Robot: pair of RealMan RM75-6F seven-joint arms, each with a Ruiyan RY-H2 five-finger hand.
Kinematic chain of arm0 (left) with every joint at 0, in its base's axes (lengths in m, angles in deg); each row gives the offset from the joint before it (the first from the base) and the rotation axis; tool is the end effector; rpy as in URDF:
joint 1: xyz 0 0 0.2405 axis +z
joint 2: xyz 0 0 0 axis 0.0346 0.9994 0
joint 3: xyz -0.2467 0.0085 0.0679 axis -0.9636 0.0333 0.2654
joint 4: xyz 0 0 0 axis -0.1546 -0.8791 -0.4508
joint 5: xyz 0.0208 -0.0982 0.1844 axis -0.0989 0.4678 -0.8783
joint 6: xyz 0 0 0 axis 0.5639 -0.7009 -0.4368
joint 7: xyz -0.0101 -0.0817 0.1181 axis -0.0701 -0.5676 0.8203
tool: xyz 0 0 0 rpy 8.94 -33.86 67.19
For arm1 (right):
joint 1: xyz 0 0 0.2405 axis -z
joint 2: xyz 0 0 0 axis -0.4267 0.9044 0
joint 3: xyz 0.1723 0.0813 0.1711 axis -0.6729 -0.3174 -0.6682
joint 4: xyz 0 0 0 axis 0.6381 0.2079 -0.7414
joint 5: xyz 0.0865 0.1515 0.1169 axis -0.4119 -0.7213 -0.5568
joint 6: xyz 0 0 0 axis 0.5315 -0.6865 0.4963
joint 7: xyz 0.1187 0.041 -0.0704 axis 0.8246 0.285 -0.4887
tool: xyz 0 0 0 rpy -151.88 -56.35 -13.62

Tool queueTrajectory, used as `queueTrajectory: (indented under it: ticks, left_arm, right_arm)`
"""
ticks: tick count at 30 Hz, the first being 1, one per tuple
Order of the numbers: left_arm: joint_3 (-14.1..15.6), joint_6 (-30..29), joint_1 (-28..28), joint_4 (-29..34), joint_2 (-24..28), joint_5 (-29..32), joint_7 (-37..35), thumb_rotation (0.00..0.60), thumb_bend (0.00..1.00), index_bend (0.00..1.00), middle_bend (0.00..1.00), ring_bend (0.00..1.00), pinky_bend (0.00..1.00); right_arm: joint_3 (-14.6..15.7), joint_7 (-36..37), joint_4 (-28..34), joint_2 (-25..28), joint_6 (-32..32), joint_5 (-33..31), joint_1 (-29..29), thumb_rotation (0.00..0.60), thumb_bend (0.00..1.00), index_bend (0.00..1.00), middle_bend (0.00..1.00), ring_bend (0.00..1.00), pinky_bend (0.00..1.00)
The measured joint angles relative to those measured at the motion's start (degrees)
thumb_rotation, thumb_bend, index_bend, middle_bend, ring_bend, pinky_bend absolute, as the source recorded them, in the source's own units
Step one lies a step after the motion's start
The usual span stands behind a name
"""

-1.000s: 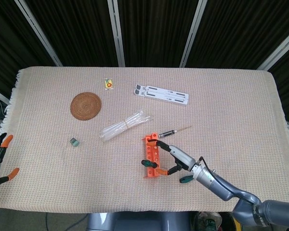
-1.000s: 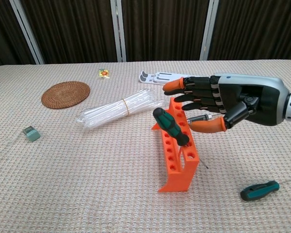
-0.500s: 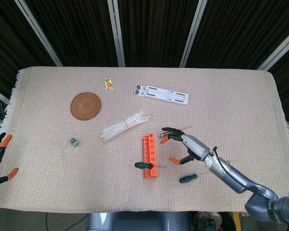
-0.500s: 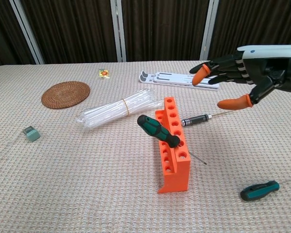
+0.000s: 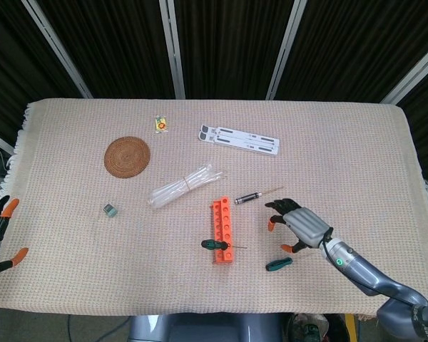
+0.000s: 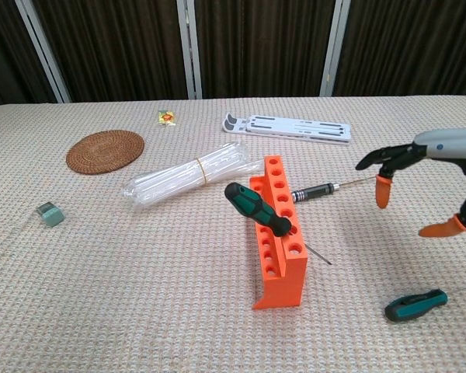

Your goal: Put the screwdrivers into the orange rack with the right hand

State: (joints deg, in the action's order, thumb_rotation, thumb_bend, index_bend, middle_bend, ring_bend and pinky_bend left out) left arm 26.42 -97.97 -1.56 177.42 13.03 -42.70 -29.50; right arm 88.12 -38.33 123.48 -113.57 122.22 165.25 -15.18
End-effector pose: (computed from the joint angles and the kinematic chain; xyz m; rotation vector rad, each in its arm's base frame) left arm -0.3116 0.1684 0.1690 -1.4206 -0.8156 -0.7871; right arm -0.2048 -0.2938 0.0566 2.0974 -1.2131 0.8339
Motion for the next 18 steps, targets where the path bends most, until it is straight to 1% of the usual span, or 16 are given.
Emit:
queueTrajectory:
  ticks: [8, 14, 18]
  left_arm:
    - [0.0, -0.2, 0.1, 0.3, 0.3, -0.1, 0.3, 0.600, 0.20, 0.00, 0.00, 0.00, 0.00]
    - [0.0, -0.2, 0.1, 0.3, 0.3, -0.1, 0.2, 0.600, 0.20, 0.00, 0.00, 0.00, 0.00]
    - [0.0, -0.2, 0.0, 0.1, 0.3, -0.3, 0.0, 0.600, 0.20, 0.00, 0.00, 0.00, 0.00]
  right_arm:
    - [1.7, -10.9, 1.8, -2.4, -0.9, -2.7, 2.0, 0.600, 0.19, 0.40, 0.05, 0.00, 0.00]
    - [2.1, -16.3, 3.8, -4.0, -1.1, -5.3, 3.1, 0.600, 0.19, 0.40, 0.05, 0.00, 0.00]
    - [2.1, -19.0, 3.9, -5.8, -0.8, -6.3, 3.8, 0.600, 0.19, 0.41, 0.05, 0.00, 0.00]
